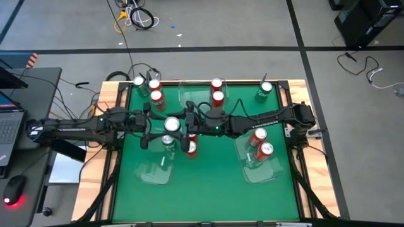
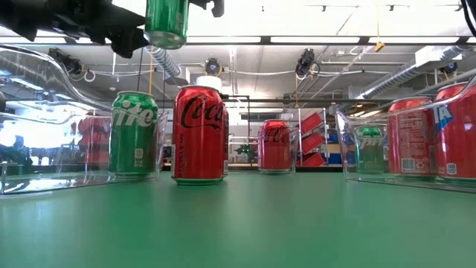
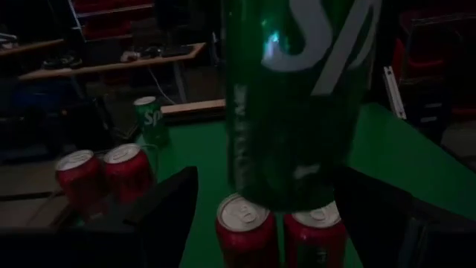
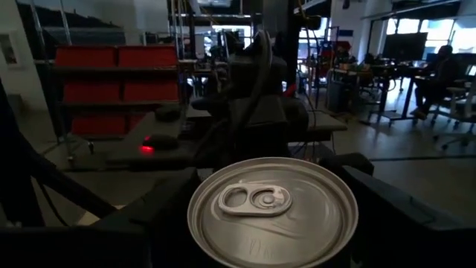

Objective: Sort soda cans
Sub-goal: Put the green soda can into the middle left transparent bin

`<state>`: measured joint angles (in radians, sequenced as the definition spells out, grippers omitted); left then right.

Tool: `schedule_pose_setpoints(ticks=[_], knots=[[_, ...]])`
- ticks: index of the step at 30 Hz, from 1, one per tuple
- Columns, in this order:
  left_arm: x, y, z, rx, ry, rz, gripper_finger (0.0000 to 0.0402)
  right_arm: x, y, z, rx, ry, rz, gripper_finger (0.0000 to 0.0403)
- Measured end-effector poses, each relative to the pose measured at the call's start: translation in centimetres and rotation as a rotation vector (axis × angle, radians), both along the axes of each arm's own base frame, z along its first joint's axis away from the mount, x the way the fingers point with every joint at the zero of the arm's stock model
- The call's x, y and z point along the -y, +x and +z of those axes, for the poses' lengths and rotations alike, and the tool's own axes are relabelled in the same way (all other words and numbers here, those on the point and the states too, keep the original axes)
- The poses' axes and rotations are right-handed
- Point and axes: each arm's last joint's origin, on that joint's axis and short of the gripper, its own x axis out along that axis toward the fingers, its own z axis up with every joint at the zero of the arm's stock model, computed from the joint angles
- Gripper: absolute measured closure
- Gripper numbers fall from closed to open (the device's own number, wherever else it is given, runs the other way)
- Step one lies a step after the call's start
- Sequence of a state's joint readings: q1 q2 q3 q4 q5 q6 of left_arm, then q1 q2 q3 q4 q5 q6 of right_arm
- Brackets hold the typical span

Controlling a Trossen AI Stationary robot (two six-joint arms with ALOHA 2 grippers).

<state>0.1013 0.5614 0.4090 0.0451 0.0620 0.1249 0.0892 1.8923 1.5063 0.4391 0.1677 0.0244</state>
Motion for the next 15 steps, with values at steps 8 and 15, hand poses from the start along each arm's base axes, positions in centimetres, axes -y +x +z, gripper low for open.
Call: schedule_pose_setpoints(ticks=[8,15], knots=[[-0.5,-1.9,0.4,0.017,0.051,0.194,0.0095,-2.0,0.2,-0.8,-0.009,0.104,0.117,0.0116],[-1.0,-2.7,0.9,0.066,0.074,0.277,0.0105,-3.3,1.6,-3.5,-0.015,0.129,0.107,0.0116]])
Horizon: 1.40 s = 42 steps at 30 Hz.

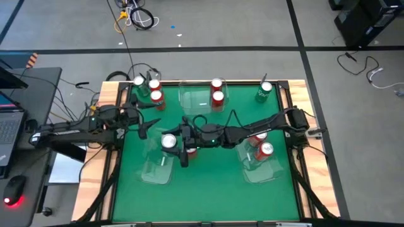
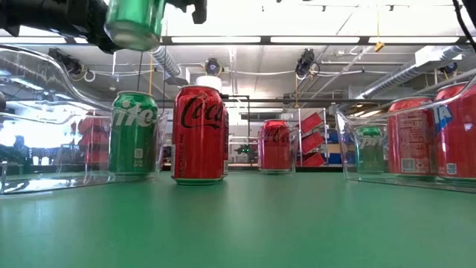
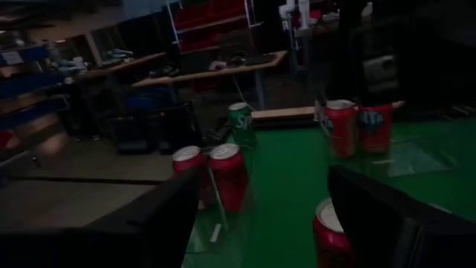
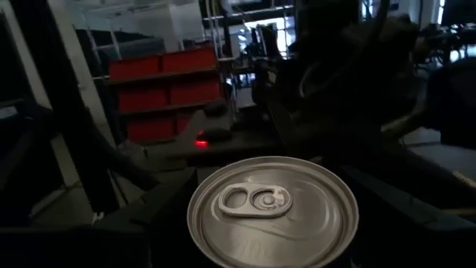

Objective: Sort soda cans
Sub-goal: Put the green soda can into the middle left transparent bin

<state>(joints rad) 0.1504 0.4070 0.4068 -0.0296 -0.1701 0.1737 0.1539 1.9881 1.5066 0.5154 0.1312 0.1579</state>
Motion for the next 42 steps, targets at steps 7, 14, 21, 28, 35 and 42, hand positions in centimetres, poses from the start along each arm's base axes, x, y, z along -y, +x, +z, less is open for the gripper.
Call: schedule_pose_setpoints(ticks=[7,14,21,28,35,42], knots=[[-0.2,-0.1,0.4,0.043,-0.007,0.015,0.0133,-1.2,1.1,-3.1,-0.022,0.004,-0.085,0.0116],[-0.2,-0.1,0.5,0.061,-0.011,0.014,0.0148,-2.6,3.2,-4.1,-0.034,-0.011,-0.091,0.0116],[-0.2,-0.1,0.5,0.062,-0.01,0.014,0.0148,-2.9,5.2,-6.5,-0.089,-0.077,-0.09,0.0116],[-0.1,-0.1,0.5,0.061,-0.01,0.012,0.0148,-2.6,5.8,-8.5,-0.129,-0.106,-0.11,0.0116],[-0.1,-0.1,0.5,0.06,-0.011,0.011,0.0149,-2.4,5.7,-8.9,-0.183,-0.123,-0.117,0.0116],[-0.1,-0.1,0.5,0.06,-0.011,0.011,0.0149,-1.8,5.4,-10.2,-0.224,-0.129,-0.127,0.0116]])
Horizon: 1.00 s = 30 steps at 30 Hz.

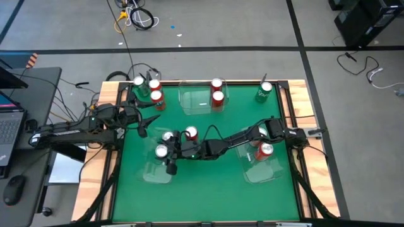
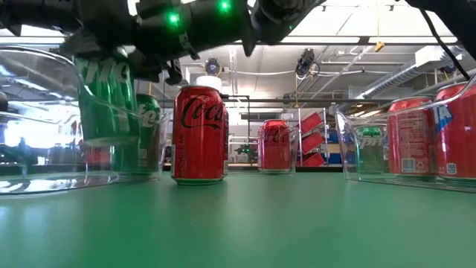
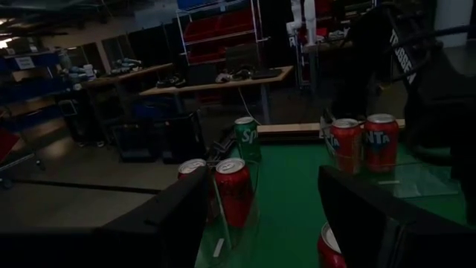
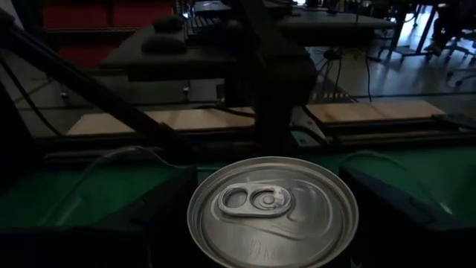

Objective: Sort soda cans
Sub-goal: Put the green soda can into the middle left transparent bin

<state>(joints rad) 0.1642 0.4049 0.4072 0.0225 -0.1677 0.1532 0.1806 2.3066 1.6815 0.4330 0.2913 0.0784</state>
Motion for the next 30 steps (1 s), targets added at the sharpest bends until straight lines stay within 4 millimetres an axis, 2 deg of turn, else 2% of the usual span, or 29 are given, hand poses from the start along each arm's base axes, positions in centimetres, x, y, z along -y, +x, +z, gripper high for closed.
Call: schedule_pose_setpoints(ticks=[5,14,24,30], knots=[[0.0,0.0,0.0,0.0,-0.001,0.0,0.0149,0.4,-0.6,-1.5,-0.01,-0.001,-0.005,0.0116],[0.0,0.0,0.0,0.002,-0.008,0.0,0.0149,0.9,-0.9,-2.4,-0.03,-0.006,-0.013,0.0109],[0.0,0.0,0.0,0.008,-0.025,0.0,0.0149,1.1,-1.0,-2.6,-0.047,0.014,-0.02,0.0102],[0.0,0.0,0.0,0.008,-0.025,0.0,0.0149,1.2,-1.0,-2.6,-0.048,0.022,-0.023,0.0072]])
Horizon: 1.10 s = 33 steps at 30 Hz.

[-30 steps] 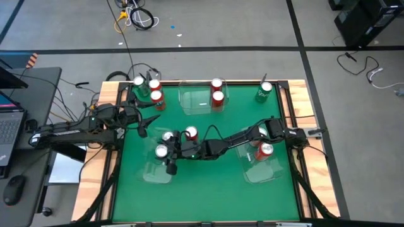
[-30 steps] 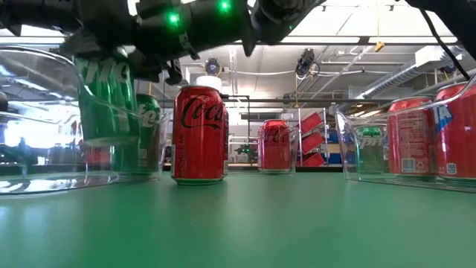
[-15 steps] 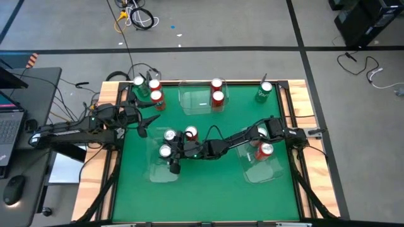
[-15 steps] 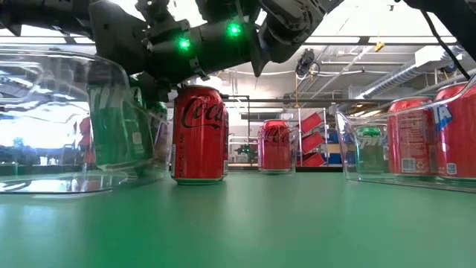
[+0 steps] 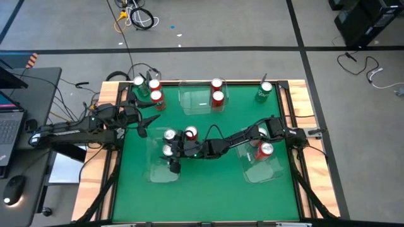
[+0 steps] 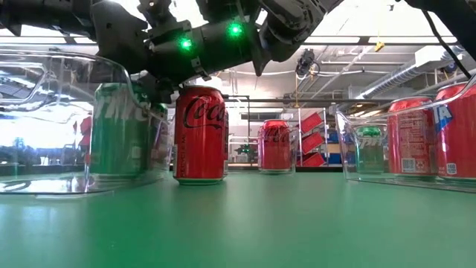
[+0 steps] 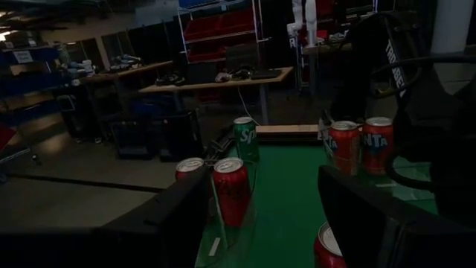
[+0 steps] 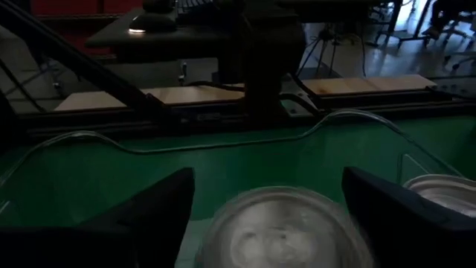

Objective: Sort soda cans
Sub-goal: Put the green soda can into the middle left transparent bin

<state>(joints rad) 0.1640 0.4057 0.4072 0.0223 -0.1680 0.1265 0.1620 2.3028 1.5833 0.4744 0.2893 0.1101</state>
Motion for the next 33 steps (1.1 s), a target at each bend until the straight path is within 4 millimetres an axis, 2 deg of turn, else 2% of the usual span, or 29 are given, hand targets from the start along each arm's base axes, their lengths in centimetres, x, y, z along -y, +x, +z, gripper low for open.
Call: schedule_pose_setpoints(ticks=[5,13,20,25,29,33], knots=[[0.0,0.0,0.0,-0.002,-0.001,0.0,0.0149,0.0,0.0,0.0,-0.001,0.001,0.005,0.0057],[0.0,0.0,-0.4,-0.038,-0.013,0.001,0.0149,-0.2,0.2,0.4,-0.018,-0.018,0.012,0.0062],[0.0,0.0,-0.3,-0.008,-0.057,0.016,0.0149,-1.1,0.8,2.5,-0.031,-0.07,0.038,0.0059],[-0.1,0.1,-0.1,0.018,-0.072,0.016,0.0149,-0.9,0.4,4.6,-0.055,-0.106,0.046,0.0066],[-0.3,0.3,-0.1,0.037,-0.11,0.071,0.0149,-0.2,-0.7,6.8,-0.121,-0.135,0.044,0.0097],[-0.4,0.8,0.2,0.08,-0.146,0.082,0.0163,0.6,-2.2,9.9,-0.163,-0.172,0.046,0.0179]])
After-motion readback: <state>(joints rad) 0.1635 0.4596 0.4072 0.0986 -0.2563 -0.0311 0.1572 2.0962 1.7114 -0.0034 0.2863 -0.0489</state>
